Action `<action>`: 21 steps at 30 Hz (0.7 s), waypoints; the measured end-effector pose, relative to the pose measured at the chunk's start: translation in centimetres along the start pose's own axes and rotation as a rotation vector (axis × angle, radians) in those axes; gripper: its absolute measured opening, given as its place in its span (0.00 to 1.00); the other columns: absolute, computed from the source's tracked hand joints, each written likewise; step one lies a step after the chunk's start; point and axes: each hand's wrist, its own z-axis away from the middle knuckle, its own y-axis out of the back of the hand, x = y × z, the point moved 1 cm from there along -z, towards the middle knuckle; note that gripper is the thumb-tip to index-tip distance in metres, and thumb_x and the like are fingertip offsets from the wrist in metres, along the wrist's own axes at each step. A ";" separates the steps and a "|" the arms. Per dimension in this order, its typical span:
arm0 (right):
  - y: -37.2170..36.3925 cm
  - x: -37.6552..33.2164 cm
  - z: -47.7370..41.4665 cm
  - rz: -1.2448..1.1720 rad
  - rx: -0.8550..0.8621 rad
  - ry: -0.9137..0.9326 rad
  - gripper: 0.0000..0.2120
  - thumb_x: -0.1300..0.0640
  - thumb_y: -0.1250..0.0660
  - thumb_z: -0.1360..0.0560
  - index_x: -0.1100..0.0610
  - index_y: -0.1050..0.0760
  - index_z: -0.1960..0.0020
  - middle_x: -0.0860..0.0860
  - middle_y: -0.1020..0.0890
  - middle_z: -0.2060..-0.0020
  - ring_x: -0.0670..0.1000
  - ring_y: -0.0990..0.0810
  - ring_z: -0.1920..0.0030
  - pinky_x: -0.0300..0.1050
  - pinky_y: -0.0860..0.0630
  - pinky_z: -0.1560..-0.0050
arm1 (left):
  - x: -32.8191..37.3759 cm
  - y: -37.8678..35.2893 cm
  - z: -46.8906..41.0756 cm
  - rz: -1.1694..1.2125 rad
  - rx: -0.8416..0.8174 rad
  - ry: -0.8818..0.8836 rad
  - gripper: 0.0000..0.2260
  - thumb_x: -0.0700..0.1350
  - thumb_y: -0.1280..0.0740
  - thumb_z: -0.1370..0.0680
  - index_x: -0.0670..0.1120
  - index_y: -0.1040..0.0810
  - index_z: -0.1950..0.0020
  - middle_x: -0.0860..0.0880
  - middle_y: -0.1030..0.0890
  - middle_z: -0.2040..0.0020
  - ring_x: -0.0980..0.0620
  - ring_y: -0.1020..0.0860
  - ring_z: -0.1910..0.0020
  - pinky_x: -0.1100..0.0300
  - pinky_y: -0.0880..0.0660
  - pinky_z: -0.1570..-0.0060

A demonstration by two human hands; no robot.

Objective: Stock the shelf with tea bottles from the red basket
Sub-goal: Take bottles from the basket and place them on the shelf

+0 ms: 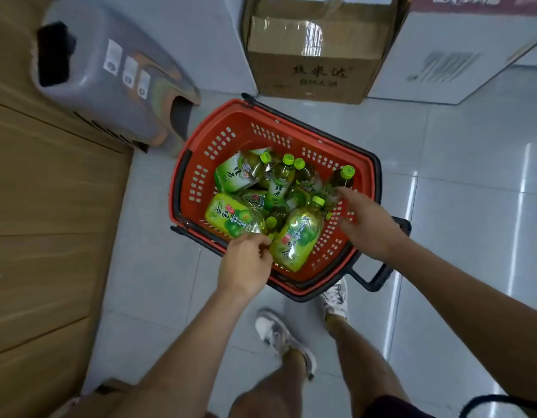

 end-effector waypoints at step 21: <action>-18.3 -8.2 -13.6 -0.159 0.210 -0.224 0.42 0.63 0.37 0.25 0.46 0.60 0.22 0.48 0.54 0.21 0.56 0.46 0.23 0.54 0.31 0.34 | -12.0 4.1 -25.8 -0.344 -0.241 -0.389 0.31 0.43 0.31 0.25 0.44 0.38 0.25 0.44 0.34 0.26 0.42 0.36 0.28 0.51 0.37 0.28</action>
